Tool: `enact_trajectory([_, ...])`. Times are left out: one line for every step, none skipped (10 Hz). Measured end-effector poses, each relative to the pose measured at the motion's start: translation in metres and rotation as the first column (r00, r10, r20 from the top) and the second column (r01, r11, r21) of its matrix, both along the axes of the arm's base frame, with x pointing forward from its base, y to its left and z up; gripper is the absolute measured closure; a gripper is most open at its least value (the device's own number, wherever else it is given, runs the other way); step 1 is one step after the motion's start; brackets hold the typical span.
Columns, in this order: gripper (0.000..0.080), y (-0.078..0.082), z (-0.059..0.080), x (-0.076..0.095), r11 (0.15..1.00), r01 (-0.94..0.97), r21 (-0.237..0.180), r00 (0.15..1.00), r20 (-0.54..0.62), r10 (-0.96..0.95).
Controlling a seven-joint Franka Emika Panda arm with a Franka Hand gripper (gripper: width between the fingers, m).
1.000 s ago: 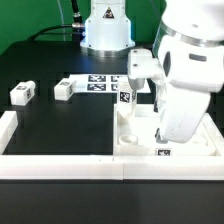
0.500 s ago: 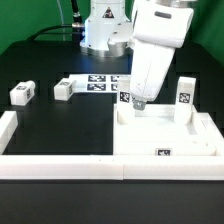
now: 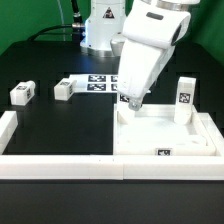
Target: Assemble square table
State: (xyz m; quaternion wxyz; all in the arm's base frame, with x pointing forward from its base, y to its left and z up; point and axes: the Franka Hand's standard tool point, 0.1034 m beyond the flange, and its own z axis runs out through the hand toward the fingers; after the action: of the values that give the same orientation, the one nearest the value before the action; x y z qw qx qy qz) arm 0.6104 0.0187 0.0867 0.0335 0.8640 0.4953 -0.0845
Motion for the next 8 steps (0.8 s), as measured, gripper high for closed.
enact_trajectory([0.0150, -0.001, 0.000, -0.001, 0.998, 0.062, -0.007, 0.998, 0.007, -0.062])
enact_trajectory([0.0150, -0.009, -0.001, -0.008, 0.988, 0.155, -0.022, 0.988, -0.006, -0.155])
enact_trajectory([0.0150, -0.016, 0.004, -0.018, 0.964, 0.261, -0.054, 0.964, -0.038, -0.263])
enact_trajectory([0.0150, -0.017, 0.010, -0.021, 0.944, 0.321, -0.076, 0.944, -0.052, -0.326])
enact_trajectory([0.0150, -0.020, 0.019, -0.025, 0.911, 0.402, -0.096, 0.912, -0.048, -0.407])
enact_trajectory([0.0150, -0.031, 0.029, -0.031, 0.891, 0.443, -0.099, 0.892, -0.048, -0.449])
enact_trajectory([0.0150, -0.046, 0.035, -0.038, 0.877, 0.468, -0.106, 0.879, -0.045, -0.475])
enact_trajectory([0.0150, -0.055, 0.037, -0.044, 0.846, 0.520, -0.118, 0.849, -0.032, -0.527])
